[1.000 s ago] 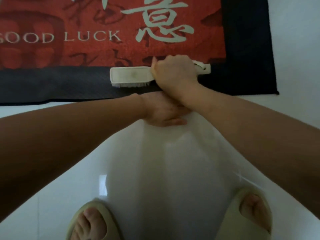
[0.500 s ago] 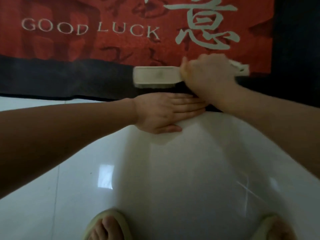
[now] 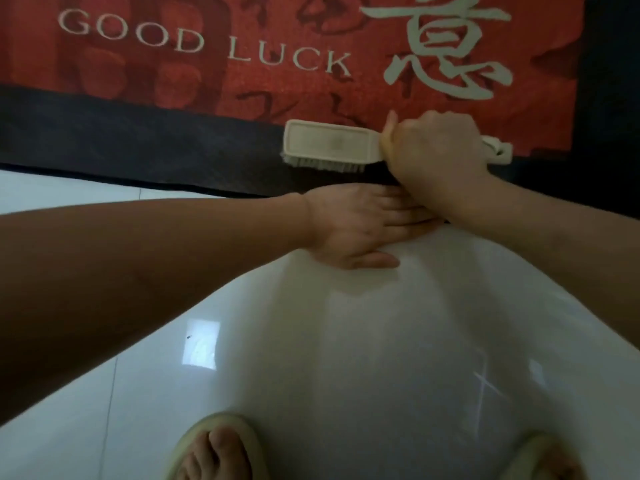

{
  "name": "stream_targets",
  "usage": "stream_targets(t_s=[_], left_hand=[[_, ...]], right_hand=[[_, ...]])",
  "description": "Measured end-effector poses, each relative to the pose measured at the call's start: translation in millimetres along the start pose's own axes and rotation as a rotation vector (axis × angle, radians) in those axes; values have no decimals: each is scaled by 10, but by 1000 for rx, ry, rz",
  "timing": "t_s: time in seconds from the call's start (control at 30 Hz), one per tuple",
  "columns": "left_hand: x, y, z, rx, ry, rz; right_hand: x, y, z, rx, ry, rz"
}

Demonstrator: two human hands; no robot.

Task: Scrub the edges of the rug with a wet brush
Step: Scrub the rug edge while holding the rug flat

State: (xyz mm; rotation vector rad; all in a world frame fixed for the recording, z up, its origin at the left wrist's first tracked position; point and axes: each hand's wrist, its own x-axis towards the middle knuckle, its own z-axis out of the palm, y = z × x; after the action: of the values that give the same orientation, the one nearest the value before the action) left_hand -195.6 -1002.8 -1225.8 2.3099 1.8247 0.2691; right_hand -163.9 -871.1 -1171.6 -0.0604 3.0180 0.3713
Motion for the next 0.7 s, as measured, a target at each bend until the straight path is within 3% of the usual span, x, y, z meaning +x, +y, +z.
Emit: stream_targets(t_s=[0.17,0.3,0.37,0.47,0.57,0.7], left_hand=[[-48,22,14,-61,-100,-28],[26,0,-23,-77,-25,-4],[26,5,-14,-62,-50,-7],[24,41,-64,-69,-37,-15],[-23,51,-47,-100,-74,-50],[55,5,-8,-46,-65,0]], right_hand=[[485,-499,-162,149,30,-75],[-56,179,52,40,-102,-72],[-229,281,115,50,-36,43],[147,-135,9,150,90,27],[398,-433,-136,159,46,-42],[-161,374,207,-49,-167,-23]])
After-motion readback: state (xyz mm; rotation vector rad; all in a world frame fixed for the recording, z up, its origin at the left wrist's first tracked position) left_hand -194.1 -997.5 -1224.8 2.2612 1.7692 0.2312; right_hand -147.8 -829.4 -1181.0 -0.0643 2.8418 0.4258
